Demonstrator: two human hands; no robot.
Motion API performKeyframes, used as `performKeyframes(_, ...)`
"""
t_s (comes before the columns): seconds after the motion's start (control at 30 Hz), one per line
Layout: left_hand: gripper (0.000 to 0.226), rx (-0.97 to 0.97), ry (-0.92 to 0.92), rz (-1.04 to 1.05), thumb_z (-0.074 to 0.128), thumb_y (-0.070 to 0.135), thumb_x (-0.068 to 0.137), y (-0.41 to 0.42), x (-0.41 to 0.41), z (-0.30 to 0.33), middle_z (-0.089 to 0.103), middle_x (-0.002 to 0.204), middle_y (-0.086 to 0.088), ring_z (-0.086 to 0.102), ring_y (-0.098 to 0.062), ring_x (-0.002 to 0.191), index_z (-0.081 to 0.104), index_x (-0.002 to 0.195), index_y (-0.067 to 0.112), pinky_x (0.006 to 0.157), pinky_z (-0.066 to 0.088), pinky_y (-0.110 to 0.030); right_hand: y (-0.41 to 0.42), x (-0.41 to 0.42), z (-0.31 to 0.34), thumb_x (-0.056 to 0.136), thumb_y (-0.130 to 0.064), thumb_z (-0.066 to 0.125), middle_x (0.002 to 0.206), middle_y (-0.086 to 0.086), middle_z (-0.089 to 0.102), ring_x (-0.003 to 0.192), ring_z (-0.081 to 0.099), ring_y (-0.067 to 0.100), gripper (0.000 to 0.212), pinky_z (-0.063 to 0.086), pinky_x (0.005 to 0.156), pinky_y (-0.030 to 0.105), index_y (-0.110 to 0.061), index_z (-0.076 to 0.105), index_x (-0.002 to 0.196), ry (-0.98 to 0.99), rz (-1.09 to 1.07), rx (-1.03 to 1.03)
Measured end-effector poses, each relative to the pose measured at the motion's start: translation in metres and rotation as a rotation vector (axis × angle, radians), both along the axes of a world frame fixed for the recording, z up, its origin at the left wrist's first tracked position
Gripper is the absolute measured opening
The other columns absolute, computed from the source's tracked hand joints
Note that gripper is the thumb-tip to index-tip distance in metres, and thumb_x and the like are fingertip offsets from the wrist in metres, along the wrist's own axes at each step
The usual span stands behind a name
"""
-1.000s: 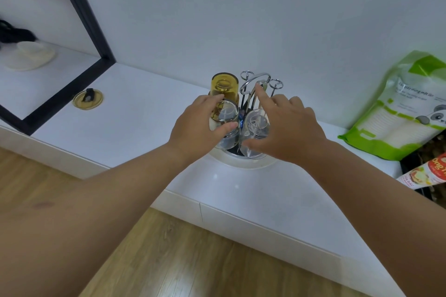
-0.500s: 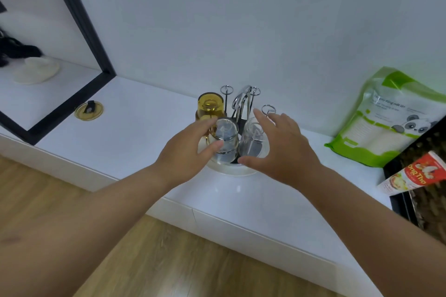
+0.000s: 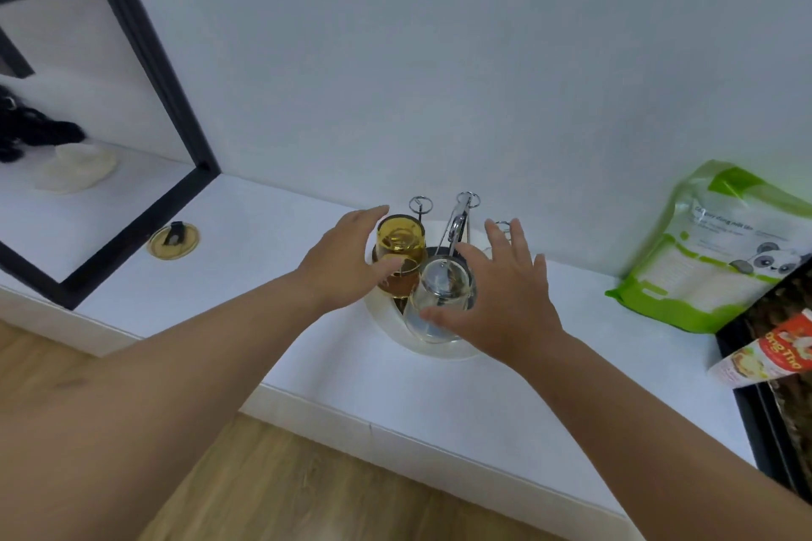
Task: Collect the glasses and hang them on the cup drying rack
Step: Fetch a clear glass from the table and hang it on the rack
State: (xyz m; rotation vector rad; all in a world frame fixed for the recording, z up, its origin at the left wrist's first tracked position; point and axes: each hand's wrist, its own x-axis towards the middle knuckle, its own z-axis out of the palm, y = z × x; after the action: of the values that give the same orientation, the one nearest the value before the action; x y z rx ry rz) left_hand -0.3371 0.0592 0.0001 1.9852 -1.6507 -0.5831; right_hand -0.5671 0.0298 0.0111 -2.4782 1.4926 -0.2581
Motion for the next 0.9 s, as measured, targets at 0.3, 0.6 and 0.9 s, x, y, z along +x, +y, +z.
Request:
performKeyframes(0.3,0.079,-0.054,0.088,-0.014,0.073,0.051,0.088,-0.025,-0.006,-0.015,0.05,0.149,-0.001,0.048,-0.022,0.135,0.039,0.154,0.024,0.111,0.04,-0.038,0.0,0.018,-0.022,0.073,-0.079,0.069,0.175,0.011,0.008,0.16,-0.015,0.033,0.093,0.008,0.123,0.067,-0.026,0.047,0.146,0.103,-0.098,-0.007)
performKeyframes(0.6,0.068,-0.145,0.054,-0.046,0.069,0.046,0.093,-0.015,0.004,-0.025,0.053,0.145,0.0,0.05,-0.018,0.131,0.046,0.151,0.021,0.107,0.041,-0.032,0.001,0.018,-0.024,0.073,-0.07,0.076,0.174,0.009,0.019,0.162,-0.007,0.032,0.082,0.01,0.12,0.07,-0.022,0.058,0.137,0.105,-0.071,-0.064)
performKeyframes(0.9,0.068,-0.186,0.057,-0.028,0.071,0.047,0.091,-0.014,0.003,-0.032,0.055,0.14,-0.001,0.052,-0.019,0.127,0.048,0.148,0.021,0.106,0.044,-0.037,0.0,0.029,-0.024,0.076,-0.065,0.076,0.173,0.01,0.02,0.162,-0.008,0.032,0.076,0.005,0.12,0.072,-0.023,0.058,0.136,0.074,-0.063,-0.061)
